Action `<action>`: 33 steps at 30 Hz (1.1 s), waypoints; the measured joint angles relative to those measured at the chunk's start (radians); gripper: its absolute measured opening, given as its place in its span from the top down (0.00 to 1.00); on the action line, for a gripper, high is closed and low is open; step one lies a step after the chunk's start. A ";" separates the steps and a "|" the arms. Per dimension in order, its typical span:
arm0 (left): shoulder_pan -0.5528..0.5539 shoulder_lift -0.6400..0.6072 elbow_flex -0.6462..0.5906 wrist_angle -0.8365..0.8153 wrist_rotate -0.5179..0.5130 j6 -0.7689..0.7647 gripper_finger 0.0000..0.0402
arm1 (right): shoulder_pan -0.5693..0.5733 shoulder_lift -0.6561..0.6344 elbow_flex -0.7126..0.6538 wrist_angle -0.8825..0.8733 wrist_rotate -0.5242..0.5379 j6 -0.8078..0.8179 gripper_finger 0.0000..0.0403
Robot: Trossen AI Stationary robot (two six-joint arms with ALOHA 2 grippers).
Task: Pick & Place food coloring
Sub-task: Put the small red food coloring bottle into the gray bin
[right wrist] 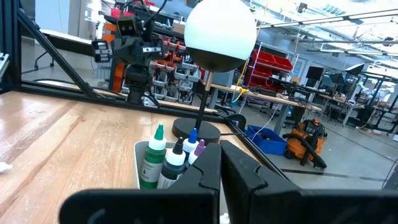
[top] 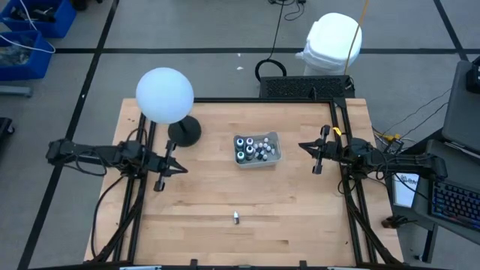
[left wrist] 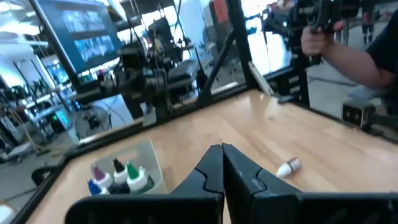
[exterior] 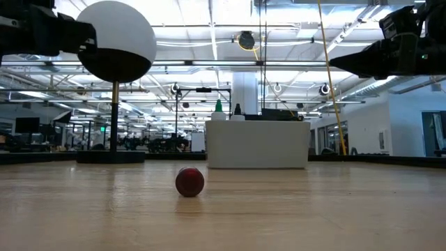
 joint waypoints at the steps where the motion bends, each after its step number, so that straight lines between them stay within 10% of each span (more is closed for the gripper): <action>1: 0.005 -0.007 0.000 -0.015 0.000 0.002 0.99 | 0.000 0.000 0.000 0.002 0.000 0.000 1.00; 22: 0.049 -0.023 -0.108 0.078 -0.005 -0.048 0.98 | 0.000 0.000 0.000 -0.047 -0.001 0.094 1.00; 33: 0.049 -0.023 -0.108 0.078 -0.197 -0.141 0.92 | 0.000 0.000 0.000 -0.102 -0.001 0.207 1.00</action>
